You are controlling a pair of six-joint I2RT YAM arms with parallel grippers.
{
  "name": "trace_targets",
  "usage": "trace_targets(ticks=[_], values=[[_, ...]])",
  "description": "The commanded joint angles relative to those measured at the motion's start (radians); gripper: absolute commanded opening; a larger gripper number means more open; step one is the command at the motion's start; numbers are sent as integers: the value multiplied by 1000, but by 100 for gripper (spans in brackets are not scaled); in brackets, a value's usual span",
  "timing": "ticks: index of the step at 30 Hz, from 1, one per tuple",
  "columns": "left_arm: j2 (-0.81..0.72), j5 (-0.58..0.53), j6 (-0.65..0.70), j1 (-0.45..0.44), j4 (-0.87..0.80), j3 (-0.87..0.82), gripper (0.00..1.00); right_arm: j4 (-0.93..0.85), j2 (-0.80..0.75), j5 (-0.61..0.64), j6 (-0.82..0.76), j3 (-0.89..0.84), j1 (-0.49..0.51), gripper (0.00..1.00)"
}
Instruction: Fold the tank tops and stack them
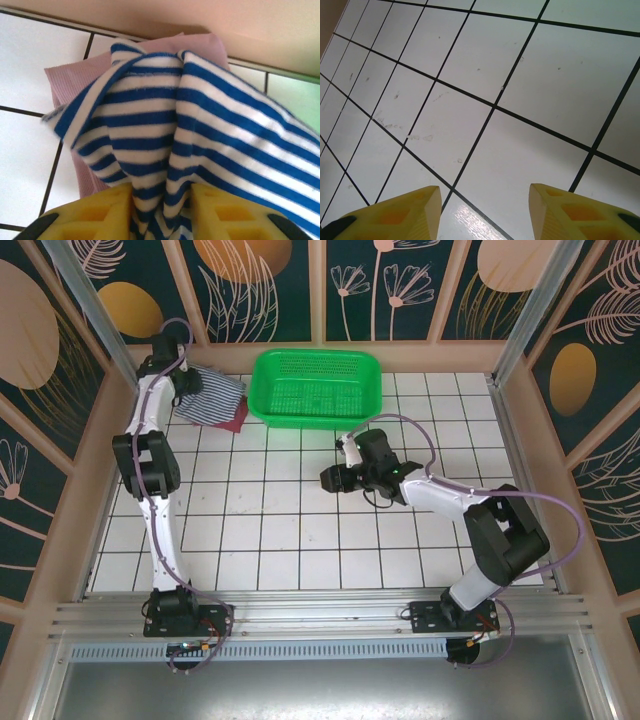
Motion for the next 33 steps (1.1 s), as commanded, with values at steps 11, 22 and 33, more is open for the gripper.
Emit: trace_targets(ticks=[11, 22, 33], values=[[-286, -205, 28, 8, -18, -169, 87, -86, -143, 117, -67, 67, -153, 59], [-977, -188, -92, -54, 559, -1265, 99, 190, -343, 216, -178, -183, -478, 99], [-1058, -481, -142, -142, 1073, -1777, 99, 691, -379, 229, -238, -548, -726, 99]])
